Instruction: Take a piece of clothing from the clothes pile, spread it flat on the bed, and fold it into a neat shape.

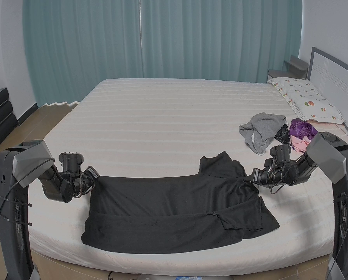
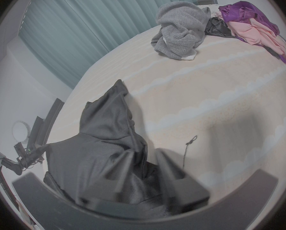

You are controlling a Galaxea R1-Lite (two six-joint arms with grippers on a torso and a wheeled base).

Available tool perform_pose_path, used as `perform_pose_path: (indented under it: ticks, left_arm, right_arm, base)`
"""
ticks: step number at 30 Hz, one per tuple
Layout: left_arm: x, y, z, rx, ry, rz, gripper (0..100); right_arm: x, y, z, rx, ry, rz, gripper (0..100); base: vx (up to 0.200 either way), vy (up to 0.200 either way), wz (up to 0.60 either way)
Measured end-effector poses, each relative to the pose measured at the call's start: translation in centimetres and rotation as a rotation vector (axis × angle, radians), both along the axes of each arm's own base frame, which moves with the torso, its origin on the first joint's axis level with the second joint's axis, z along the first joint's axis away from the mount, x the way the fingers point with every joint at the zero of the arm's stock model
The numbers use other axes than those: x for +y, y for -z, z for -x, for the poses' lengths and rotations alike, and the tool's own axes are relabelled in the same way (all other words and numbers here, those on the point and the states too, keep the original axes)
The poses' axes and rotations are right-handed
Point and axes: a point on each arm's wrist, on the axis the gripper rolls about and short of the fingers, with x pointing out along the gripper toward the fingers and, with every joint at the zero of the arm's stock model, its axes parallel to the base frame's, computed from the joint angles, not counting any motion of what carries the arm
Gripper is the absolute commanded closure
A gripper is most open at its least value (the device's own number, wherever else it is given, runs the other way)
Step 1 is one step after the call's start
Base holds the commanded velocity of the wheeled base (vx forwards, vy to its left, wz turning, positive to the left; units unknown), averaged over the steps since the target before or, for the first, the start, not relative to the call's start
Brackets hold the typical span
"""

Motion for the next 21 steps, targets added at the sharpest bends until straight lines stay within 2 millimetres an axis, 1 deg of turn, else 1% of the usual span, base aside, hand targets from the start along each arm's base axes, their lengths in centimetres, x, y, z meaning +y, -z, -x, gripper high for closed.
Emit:
perform_pose_path:
  ticks: [6,10,13,16,21]
  left_arm:
    - [0.0,0.0,0.0,0.0,0.0,0.0,100]
    - [0.0,0.0,0.0,0.0,0.0,0.0,100]
    - [0.0,0.0,0.0,0.0,0.0,0.0,100]
    - [0.0,0.0,0.0,0.0,0.0,0.0,100]
    - [0.0,0.0,0.0,0.0,0.0,0.0,100]
  right_arm:
    - [0.2,-1.4,-0.5,-0.025,0.027,-0.064,0]
    - [0.5,-2.7,-1.7,-0.066,0.056,-0.107,0]
    - [1.2,-3.2,-2.6,-0.092,0.053,-0.123,0]
    - [2.2,-3.1,-3.5,-0.111,0.038,-0.132,0]
    - [3.3,-2.3,-4.8,-0.129,0.025,-0.134,0]
  base:
    - [0.0,0.0,0.0]
    - [0.0,0.0,0.0]
    - [0.0,0.0,0.0]
    - [0.0,0.0,0.0]
    - [0.0,0.0,0.0]
